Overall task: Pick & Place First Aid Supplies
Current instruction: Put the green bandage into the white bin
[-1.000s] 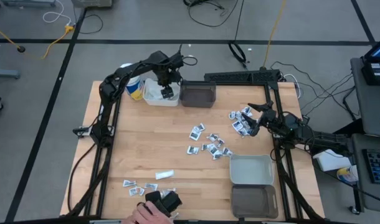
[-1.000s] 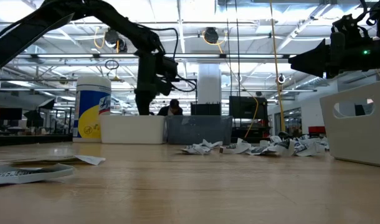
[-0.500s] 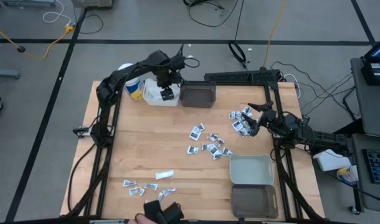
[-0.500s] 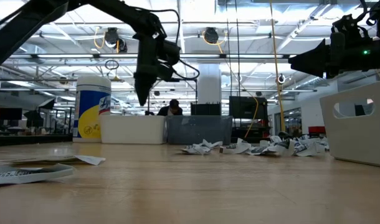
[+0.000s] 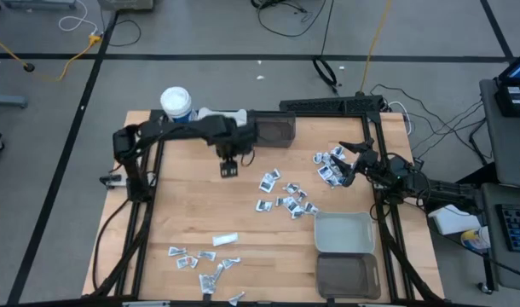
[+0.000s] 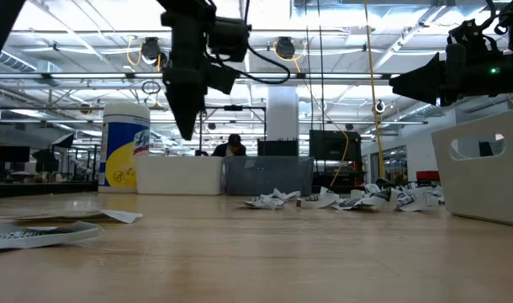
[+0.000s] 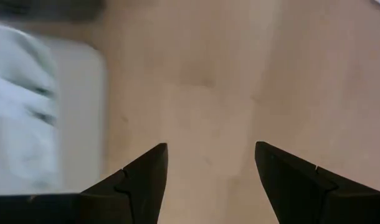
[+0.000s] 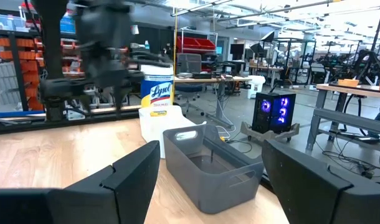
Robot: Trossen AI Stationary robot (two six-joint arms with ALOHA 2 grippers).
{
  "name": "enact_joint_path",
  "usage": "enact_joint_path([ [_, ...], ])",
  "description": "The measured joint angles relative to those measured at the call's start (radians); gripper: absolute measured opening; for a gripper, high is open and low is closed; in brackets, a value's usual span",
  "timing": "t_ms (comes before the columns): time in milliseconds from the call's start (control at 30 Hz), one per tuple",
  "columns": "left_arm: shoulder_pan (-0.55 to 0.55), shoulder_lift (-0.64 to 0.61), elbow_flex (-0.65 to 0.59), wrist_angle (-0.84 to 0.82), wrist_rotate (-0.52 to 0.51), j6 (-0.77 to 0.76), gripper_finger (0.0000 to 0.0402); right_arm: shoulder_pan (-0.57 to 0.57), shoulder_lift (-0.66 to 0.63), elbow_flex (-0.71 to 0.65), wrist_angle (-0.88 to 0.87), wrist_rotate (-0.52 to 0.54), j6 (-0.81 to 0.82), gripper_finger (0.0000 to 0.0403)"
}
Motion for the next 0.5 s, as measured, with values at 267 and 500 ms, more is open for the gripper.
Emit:
enact_joint_path([
  [267, -0.181, -0.029, -0.064, -0.004, 0.0, -0.301, 0.0248, 0.0, 0.0, 0.0, 0.0, 0.0, 0.0, 0.0279],
  [500, -0.358, -0.03, -0.104, -0.006, 0.004, -0.481, 0.0248, 0.0, 0.0, 0.0, 0.0, 0.0, 0.0, 0.0279],
])
